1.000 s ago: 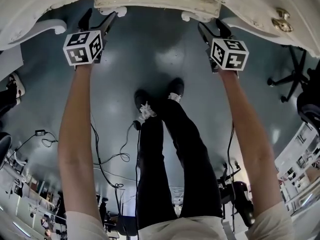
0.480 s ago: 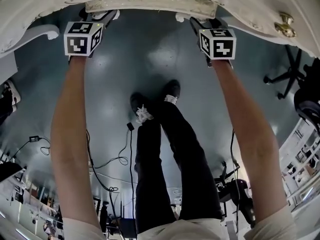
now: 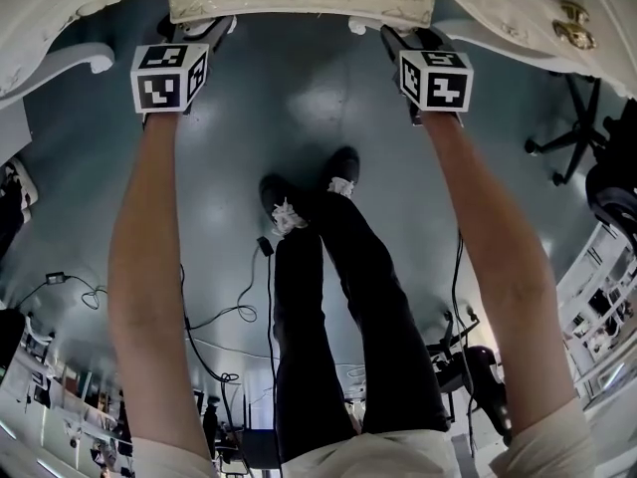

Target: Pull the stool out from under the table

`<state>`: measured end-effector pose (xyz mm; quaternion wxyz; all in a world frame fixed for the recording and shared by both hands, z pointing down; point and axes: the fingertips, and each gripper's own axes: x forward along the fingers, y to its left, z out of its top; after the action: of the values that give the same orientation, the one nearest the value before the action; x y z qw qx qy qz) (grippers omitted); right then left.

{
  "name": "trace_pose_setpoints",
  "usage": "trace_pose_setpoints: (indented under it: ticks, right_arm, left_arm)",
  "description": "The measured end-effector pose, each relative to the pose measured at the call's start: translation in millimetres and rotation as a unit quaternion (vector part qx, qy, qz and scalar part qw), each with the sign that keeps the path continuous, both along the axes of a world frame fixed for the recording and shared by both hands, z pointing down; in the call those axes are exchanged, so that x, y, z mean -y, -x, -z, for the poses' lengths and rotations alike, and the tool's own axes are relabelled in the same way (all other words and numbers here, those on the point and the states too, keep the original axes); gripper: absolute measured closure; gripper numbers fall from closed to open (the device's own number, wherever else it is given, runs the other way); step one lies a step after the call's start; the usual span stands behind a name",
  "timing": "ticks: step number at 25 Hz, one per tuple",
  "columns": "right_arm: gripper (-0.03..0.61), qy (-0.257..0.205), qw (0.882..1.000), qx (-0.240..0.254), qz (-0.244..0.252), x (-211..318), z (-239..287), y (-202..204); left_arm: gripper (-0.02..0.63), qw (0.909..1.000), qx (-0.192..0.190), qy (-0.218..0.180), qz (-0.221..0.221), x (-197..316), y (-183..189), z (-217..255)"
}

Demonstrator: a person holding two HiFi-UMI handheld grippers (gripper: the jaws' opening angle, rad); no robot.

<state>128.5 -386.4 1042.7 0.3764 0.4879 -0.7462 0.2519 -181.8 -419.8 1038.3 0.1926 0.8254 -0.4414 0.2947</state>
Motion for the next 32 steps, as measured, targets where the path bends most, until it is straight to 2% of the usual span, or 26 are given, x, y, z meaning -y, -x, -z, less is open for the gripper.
trace_pose_setpoints:
  ticks: [5,14,24,32]
  right_arm:
    - [0.325,0.002,1.000,-0.006,-0.017,-12,1,2]
    - [0.329,0.015,1.000,-0.013,-0.018,-45,-8,-5]
    - [0.333,0.026,1.000,-0.007,-0.013,-92,-12,7]
    - [0.333,0.032,0.999,-0.014,-0.012,-130,-8,12]
  left_arm:
    - [0.265,1.0000,0.003,0.005,-0.003,-12,3,1]
    - [0.270,0.9998,-0.004,0.019,-0.004,-51,-3,-9]
    - [0.277,0.9989,0.005,0.042,-0.021,-100,10,-11]
    - [0.278,0.9985,0.004,0.052,-0.014,-141,15,-7]
